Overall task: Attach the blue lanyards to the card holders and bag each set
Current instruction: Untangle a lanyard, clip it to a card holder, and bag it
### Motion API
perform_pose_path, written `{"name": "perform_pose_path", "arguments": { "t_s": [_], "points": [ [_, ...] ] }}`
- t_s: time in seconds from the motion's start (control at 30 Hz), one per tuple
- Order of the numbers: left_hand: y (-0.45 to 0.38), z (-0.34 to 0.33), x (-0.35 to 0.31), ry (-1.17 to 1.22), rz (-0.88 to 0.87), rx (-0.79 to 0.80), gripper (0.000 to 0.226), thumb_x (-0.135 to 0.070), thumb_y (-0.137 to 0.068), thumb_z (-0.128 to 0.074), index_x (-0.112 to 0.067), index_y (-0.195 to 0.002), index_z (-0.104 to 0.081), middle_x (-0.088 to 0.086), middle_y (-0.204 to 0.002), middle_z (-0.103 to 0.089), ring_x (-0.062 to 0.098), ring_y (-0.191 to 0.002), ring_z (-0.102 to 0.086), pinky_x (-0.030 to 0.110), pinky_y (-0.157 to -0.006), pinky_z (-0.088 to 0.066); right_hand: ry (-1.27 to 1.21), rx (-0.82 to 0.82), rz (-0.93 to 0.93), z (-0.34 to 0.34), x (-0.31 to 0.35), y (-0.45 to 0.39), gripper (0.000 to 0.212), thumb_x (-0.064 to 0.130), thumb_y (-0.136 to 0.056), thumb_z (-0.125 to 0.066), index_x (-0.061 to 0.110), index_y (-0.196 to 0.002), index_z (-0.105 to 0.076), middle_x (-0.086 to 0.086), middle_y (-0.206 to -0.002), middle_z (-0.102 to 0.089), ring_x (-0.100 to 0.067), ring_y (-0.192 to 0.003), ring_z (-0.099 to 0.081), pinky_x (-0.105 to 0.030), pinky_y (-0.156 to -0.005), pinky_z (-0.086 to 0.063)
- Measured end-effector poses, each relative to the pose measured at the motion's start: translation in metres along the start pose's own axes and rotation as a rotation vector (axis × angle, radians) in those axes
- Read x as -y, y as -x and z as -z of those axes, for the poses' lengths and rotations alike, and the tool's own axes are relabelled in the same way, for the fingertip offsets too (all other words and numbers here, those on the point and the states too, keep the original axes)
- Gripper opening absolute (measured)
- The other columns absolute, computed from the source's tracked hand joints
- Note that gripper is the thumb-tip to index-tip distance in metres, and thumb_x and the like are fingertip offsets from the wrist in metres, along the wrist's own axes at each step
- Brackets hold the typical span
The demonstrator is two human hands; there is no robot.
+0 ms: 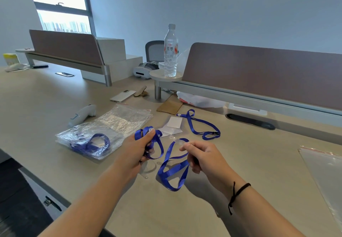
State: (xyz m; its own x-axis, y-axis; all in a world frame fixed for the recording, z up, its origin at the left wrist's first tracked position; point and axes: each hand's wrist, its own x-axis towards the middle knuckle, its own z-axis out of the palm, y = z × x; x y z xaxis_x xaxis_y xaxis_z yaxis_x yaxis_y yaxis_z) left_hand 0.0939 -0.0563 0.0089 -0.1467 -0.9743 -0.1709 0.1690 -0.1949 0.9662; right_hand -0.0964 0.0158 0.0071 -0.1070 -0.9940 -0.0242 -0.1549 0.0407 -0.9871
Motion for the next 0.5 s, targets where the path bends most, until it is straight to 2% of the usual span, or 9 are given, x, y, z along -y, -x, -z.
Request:
{"name": "perform_pose_path", "arguments": {
  "t_s": [0.1, 0.2, 0.27, 0.3, 0.37, 0.4, 0.43, 0.5],
  "points": [
    [-0.001, 0.004, 0.002, -0.1, -0.034, 0.006, 0.024, -0.029, -0.095, -0.067, -0.013, -0.079, -0.06, 0.003, -0.058, -0.045, 0.011, -0.047, -0.043, 0.023, -0.048, -0.035, -0.161, 0.01, -0.064, 0.001, -0.001, -0.003, 0.025, 0.026, -0.101, -0.055, 0.009, -0.095, -0.073, -0.006, -0.059, -0.053, -0.014, -0.05, -0.043, -0.027, -0.049, -0.039],
    [-0.001, 0.007, 0.001, -0.336, -0.137, -0.009, 0.033, -0.03, -0.095, -0.067, -0.006, -0.074, -0.064, 0.002, -0.054, -0.051, 0.01, -0.047, -0.046, 0.019, -0.048, -0.04, -0.136, -0.065, -0.086, 0.0, -0.001, -0.012, 0.025, 0.026, -0.101, -0.056, 0.01, -0.095, -0.074, -0.007, -0.064, -0.057, -0.013, -0.05, -0.045, -0.026, -0.049, -0.04],
    [-0.003, 0.008, -0.003, -0.554, -0.211, -0.001, 0.04, -0.036, -0.096, -0.064, -0.002, -0.078, -0.07, 0.002, -0.059, -0.064, 0.013, -0.053, -0.055, 0.021, -0.058, -0.046, 0.074, -0.156, -0.069, -0.002, -0.001, -0.023, 0.026, 0.035, -0.1, -0.056, 0.016, -0.106, -0.073, -0.003, -0.08, -0.067, -0.009, -0.06, -0.054, -0.024, -0.055, -0.046],
    [-0.004, 0.009, -0.006, -0.643, -0.237, 0.002, 0.039, -0.039, -0.096, -0.063, -0.006, -0.079, -0.072, 0.003, -0.065, -0.07, 0.015, -0.06, -0.06, 0.025, -0.065, -0.047, 0.276, -0.182, -0.054, -0.001, 0.0, -0.028, 0.032, 0.041, -0.099, -0.056, 0.019, -0.119, -0.069, -0.001, -0.097, -0.07, -0.008, -0.074, -0.061, -0.024, -0.064, -0.05],
    [-0.004, 0.01, -0.013, -0.706, -0.268, 0.014, 0.031, -0.041, -0.099, -0.057, -0.024, -0.078, -0.072, 0.01, -0.076, -0.072, 0.016, -0.07, -0.059, 0.029, -0.07, -0.045, 0.74, -0.199, -0.038, 0.0, -0.001, -0.037, 0.053, 0.051, -0.095, -0.057, 0.026, -0.142, -0.052, 0.001, -0.133, -0.06, -0.014, -0.113, -0.06, -0.03, -0.088, -0.052],
    [-0.003, 0.01, -0.017, -0.708, -0.279, 0.026, 0.028, -0.042, -0.1, -0.054, -0.032, -0.082, -0.073, 0.012, -0.079, -0.071, 0.017, -0.073, -0.058, 0.029, -0.07, -0.043, 0.881, -0.208, -0.023, 0.0, 0.001, -0.039, 0.058, 0.052, -0.094, -0.058, 0.028, -0.146, -0.047, 0.001, -0.143, -0.053, -0.017, -0.124, -0.055, -0.032, -0.094, -0.05],
    [-0.001, 0.009, -0.023, -0.71, -0.287, 0.039, 0.029, -0.042, -0.101, -0.053, -0.033, -0.085, -0.075, 0.013, -0.084, -0.072, 0.02, -0.076, -0.059, 0.029, -0.071, -0.043, 0.935, -0.211, 0.004, 0.0, 0.006, -0.04, 0.059, 0.051, -0.094, -0.06, 0.03, -0.147, -0.045, 0.003, -0.147, -0.05, -0.017, -0.128, -0.052, -0.033, -0.096, -0.048],
    [0.001, 0.008, -0.035, -0.739, -0.303, 0.095, 0.032, -0.041, -0.102, -0.051, -0.026, -0.091, -0.077, 0.012, -0.09, -0.075, 0.021, -0.075, -0.062, 0.027, -0.071, -0.044, 0.885, -0.177, 0.095, -0.001, 0.018, -0.04, 0.057, 0.046, -0.093, -0.063, 0.032, -0.145, -0.046, 0.007, -0.147, -0.05, -0.014, -0.128, -0.051, -0.03, -0.095, -0.047]
  ]
}}
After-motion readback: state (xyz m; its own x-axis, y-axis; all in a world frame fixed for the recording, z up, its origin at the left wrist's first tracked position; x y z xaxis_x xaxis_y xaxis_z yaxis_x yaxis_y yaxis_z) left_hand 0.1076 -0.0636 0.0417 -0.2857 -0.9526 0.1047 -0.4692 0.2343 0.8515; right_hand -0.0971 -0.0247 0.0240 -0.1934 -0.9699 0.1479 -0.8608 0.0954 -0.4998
